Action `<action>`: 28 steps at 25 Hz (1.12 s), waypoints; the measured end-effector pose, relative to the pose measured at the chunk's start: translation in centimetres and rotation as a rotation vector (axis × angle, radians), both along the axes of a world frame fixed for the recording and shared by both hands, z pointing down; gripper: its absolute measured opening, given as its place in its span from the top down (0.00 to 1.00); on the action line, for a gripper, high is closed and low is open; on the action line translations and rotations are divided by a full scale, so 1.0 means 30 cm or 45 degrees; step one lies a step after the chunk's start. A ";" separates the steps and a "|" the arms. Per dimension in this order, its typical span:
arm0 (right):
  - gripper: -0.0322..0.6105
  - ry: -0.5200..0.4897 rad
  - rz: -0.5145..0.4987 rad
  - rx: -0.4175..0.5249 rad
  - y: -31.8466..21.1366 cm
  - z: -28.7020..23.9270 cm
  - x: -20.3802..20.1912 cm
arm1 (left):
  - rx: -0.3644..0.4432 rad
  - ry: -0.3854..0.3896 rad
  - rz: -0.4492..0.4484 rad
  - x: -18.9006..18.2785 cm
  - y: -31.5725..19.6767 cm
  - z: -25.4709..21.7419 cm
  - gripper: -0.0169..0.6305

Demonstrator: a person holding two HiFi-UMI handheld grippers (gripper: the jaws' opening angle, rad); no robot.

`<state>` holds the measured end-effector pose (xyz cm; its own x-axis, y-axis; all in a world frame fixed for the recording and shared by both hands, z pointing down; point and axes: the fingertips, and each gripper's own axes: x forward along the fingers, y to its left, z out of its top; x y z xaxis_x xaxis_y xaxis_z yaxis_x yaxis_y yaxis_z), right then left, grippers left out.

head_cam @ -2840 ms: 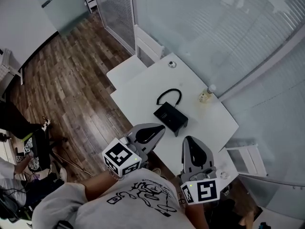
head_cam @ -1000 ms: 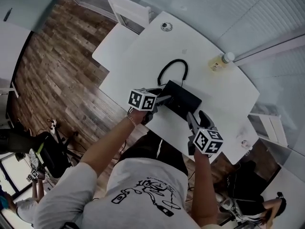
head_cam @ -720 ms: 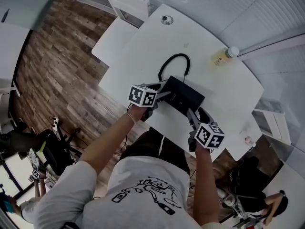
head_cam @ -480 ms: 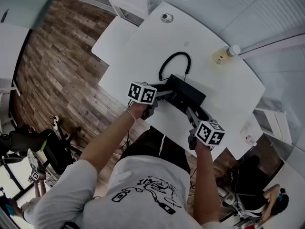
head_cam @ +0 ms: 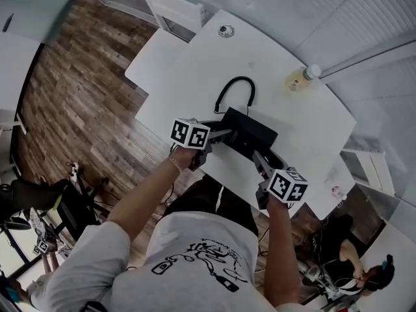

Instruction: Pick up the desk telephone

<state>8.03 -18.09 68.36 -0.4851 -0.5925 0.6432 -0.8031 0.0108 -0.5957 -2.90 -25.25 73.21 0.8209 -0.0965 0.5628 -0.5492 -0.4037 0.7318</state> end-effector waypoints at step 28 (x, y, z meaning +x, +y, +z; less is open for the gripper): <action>0.64 -0.057 -0.209 0.208 0.109 -0.526 0.046 | 0.144 0.011 -0.205 -0.002 0.191 -0.536 0.60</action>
